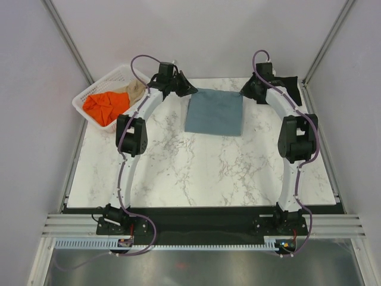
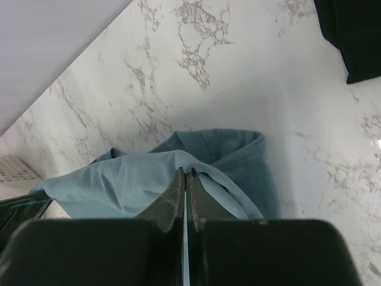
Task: Fold and stack the t-shirts
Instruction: Fold the tshirt
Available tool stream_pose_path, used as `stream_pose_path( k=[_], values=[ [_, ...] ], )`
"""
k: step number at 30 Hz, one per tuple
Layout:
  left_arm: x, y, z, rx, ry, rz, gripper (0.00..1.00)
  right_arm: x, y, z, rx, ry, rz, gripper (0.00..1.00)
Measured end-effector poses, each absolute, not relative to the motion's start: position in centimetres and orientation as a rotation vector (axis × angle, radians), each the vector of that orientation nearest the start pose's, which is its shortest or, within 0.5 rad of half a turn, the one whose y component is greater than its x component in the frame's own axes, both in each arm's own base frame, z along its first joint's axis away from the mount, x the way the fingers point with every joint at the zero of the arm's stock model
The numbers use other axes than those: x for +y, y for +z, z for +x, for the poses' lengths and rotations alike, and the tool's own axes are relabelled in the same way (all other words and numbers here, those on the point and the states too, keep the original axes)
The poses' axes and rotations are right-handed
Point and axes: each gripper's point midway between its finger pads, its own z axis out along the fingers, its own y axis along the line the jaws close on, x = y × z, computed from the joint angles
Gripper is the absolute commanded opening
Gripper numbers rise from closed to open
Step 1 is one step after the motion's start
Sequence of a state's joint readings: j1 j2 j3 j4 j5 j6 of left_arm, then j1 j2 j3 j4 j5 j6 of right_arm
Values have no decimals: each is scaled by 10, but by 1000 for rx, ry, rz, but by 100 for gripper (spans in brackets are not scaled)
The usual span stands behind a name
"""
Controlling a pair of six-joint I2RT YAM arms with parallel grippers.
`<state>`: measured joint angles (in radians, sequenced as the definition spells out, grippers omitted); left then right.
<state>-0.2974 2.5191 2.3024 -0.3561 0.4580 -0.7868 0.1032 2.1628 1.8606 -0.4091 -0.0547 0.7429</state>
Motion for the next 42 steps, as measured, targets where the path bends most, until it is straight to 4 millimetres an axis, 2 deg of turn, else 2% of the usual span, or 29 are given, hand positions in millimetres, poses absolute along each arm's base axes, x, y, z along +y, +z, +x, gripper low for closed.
stream_pose_path(
  k=[2,5,8,9,11,12,16,18,19,23,28,31,36,39,42],
  values=[
    [-294,123,605,2260,-1098,-263,6,94,126,589,2217,496,713,0],
    [-297,113,617,2228,-1106,-251,15,91,114,600,2220,502,722,6],
    [-298,101,627,2195,-1121,-255,40,89,103,613,2217,530,713,12],
    [-298,100,629,2182,-1131,-252,50,89,99,617,2217,539,706,22],
    [-298,99,635,2152,-1159,-250,54,90,95,627,2211,567,676,34],
    [-298,102,636,2134,-1184,-230,56,90,94,630,2210,575,661,44],
    [-289,115,637,2081,-1247,-170,59,86,93,624,2228,594,598,59],
    [-279,116,628,2097,-1250,-162,58,82,91,609,2252,592,574,70],
    [-274,116,622,2109,-1247,-159,57,81,90,599,2272,596,561,71],
    [-259,124,595,2148,-1231,-141,56,85,98,569,2316,640,460,73],
    [-257,128,550,2205,-1220,-89,56,93,108,539,2358,683,279,73],
    [-258,112,522,2266,-1207,-62,56,97,100,523,2399,699,182,74],
    [-258,71,484,2395,-1178,-41,57,96,71,493,2508,700,111,76],
    [-258,54,470,2447,-1166,-34,57,97,60,481,2550,706,84,77],
    [-259,47,462,2473,-1161,-19,56,99,54,472,2574,730,61,74]
  ],
)
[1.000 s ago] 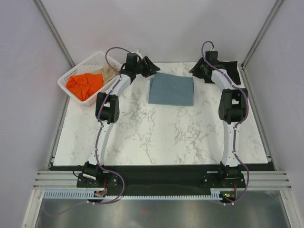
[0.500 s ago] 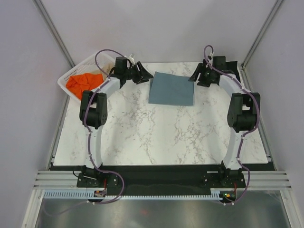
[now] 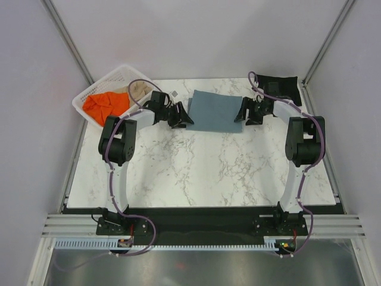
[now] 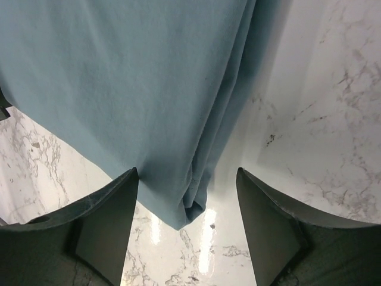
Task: Fold and stack the t-shirts
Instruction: Fold the tshirt
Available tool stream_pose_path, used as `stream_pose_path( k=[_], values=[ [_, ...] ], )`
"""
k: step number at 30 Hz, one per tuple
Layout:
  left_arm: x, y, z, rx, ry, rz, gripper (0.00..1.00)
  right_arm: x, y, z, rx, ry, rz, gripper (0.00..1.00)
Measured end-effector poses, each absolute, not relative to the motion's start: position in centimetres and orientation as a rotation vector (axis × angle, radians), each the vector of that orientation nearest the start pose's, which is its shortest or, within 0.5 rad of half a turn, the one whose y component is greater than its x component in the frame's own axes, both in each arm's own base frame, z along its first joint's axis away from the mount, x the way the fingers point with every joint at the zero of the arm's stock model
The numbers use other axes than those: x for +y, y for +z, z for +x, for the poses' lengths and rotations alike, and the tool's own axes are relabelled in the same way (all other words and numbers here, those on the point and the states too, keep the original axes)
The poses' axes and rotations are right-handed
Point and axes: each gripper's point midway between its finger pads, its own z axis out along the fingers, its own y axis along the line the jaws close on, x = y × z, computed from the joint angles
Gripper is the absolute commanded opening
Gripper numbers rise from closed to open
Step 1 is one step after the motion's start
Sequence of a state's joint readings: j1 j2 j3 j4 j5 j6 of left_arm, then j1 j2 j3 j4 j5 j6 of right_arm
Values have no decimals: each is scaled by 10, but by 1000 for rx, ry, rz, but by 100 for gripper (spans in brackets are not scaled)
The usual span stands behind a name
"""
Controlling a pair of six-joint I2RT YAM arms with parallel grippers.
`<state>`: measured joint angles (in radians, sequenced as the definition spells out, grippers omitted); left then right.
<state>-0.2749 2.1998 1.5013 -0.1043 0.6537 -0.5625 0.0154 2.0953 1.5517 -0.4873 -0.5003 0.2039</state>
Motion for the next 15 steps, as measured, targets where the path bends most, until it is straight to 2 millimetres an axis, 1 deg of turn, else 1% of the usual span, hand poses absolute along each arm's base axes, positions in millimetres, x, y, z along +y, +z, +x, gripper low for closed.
stream_pose_path(
  k=[1,2,4,5,7,8,10,11,14,15],
  values=[
    [-260,47,461,2475,-1161,-13,53,100,52,470,2578,735,57,73],
    [-261,46,460,2476,-1161,-8,42,100,51,468,2581,741,52,68],
    [-263,45,458,2478,-1159,6,42,101,48,465,2587,754,48,60],
    [-264,45,457,2479,-1161,12,42,102,46,463,2589,757,47,51],
    [-265,44,456,2481,-1161,18,42,103,41,460,2594,769,54,43],
    [-265,42,454,2485,-1162,18,3,104,38,457,2598,778,63,34],
    [-264,37,448,2504,-1163,5,2,105,31,452,2606,793,76,22],
    [-264,34,443,2517,-1164,0,2,106,29,447,2607,806,90,11],
    [-260,25,426,2560,-1171,-32,2,108,30,434,2598,820,115,2],
    [-260,24,419,2572,-1178,-40,2,108,31,425,2601,819,129,2]
  ],
)
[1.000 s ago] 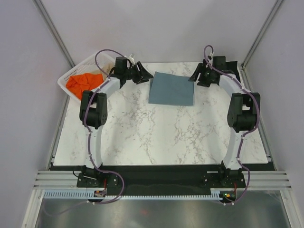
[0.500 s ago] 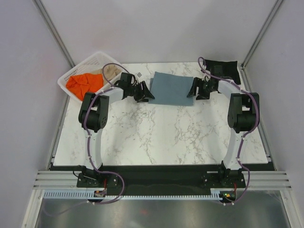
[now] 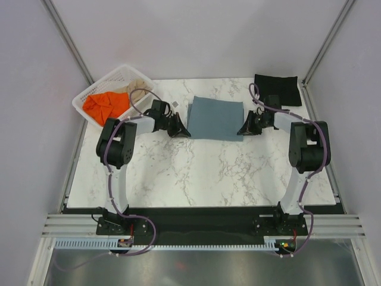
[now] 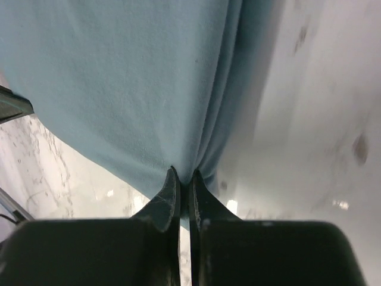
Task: Fold and stack the t-shirts
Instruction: Fold the tshirt
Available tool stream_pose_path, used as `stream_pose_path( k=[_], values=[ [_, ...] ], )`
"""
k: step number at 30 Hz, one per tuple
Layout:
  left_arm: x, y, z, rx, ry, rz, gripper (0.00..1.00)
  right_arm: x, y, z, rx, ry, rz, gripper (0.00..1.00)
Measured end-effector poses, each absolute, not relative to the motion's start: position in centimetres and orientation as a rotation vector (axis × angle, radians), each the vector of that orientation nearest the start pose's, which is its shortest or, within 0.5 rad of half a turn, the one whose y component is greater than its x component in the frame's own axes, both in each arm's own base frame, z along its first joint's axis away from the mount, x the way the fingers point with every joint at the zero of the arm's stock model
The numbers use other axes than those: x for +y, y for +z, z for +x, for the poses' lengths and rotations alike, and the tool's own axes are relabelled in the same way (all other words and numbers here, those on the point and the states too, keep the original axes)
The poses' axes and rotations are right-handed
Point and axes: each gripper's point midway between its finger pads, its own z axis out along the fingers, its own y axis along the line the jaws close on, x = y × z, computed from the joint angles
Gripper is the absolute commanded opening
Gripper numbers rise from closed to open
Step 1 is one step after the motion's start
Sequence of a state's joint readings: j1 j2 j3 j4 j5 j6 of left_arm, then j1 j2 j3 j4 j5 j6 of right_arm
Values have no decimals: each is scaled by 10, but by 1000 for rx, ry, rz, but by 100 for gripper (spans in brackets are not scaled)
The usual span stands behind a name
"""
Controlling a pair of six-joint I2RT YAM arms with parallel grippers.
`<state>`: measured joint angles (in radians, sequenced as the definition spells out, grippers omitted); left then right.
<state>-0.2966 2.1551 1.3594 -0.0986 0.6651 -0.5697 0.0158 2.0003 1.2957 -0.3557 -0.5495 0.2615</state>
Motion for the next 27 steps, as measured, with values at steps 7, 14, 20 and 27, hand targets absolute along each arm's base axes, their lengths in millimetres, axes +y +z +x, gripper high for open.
stream_pose_path(
  k=[7,14,20,27],
  values=[
    [-248,25,336,2693,-1170,-85,20,119,30,327,2670,794,220,20],
    [-229,38,290,2747,-1135,-134,50,115,33,272,2687,730,269,54],
    [-239,74,325,2639,-1140,-31,52,107,51,281,2658,669,262,61],
    [-261,103,400,2466,-1113,145,53,101,64,321,2624,642,220,65]
  ],
)
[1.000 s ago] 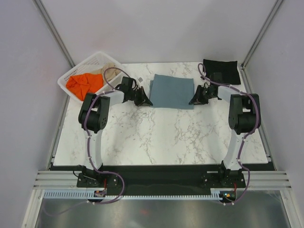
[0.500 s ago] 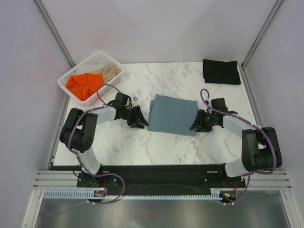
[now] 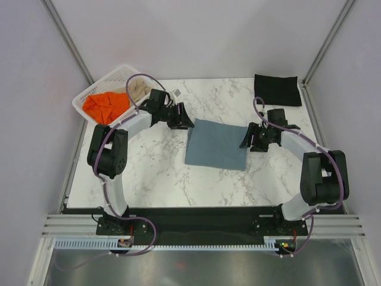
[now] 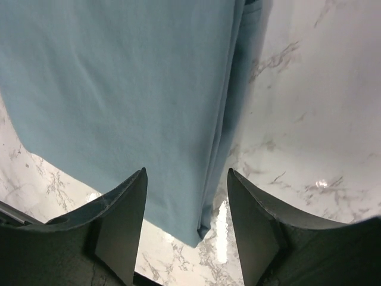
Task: Fold and stack the t-shirts
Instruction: Fold the tshirt
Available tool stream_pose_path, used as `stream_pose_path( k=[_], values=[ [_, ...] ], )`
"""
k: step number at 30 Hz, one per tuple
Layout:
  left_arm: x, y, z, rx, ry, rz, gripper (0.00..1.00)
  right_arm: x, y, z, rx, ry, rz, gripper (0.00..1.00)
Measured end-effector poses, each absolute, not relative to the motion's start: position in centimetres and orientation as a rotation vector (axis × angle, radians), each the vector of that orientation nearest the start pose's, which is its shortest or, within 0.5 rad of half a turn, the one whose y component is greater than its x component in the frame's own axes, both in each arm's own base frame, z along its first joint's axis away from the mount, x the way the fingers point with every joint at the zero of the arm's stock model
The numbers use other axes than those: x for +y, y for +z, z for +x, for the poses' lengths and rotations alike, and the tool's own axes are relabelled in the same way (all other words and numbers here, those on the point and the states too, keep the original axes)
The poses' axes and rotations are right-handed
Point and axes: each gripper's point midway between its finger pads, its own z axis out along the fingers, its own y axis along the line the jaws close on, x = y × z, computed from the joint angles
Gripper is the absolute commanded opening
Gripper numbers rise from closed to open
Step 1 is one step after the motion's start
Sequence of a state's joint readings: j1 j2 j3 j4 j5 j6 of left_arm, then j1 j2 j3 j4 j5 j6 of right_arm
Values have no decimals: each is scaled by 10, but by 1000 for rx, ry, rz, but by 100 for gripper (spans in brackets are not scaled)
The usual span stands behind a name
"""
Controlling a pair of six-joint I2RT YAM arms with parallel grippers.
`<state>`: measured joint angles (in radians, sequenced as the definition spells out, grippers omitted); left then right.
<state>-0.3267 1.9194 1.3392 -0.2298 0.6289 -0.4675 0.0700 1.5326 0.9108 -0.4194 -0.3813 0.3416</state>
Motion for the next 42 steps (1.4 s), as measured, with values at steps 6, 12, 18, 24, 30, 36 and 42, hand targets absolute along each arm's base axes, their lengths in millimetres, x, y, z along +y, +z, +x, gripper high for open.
stream_pose_path(
  k=[6,12,18,24,30,36,42],
  values=[
    [-272,77,436,2464,-1093,214,55,90,46,336,2665,648,250,68],
    [-283,44,453,2490,-1123,250,56,95,36,348,2665,701,228,70],
    [-299,47,460,2458,-1181,306,57,99,31,354,2650,733,214,70],
    [-308,58,464,2422,-1184,345,59,97,32,362,2621,727,207,70],
    [-308,60,468,2401,-1174,377,59,78,32,379,2592,653,262,71],
    [-313,55,473,2382,-1202,419,52,61,32,411,2546,636,260,67],
    [-316,43,476,2385,-1219,435,50,66,30,444,2506,712,200,55]
  ],
)
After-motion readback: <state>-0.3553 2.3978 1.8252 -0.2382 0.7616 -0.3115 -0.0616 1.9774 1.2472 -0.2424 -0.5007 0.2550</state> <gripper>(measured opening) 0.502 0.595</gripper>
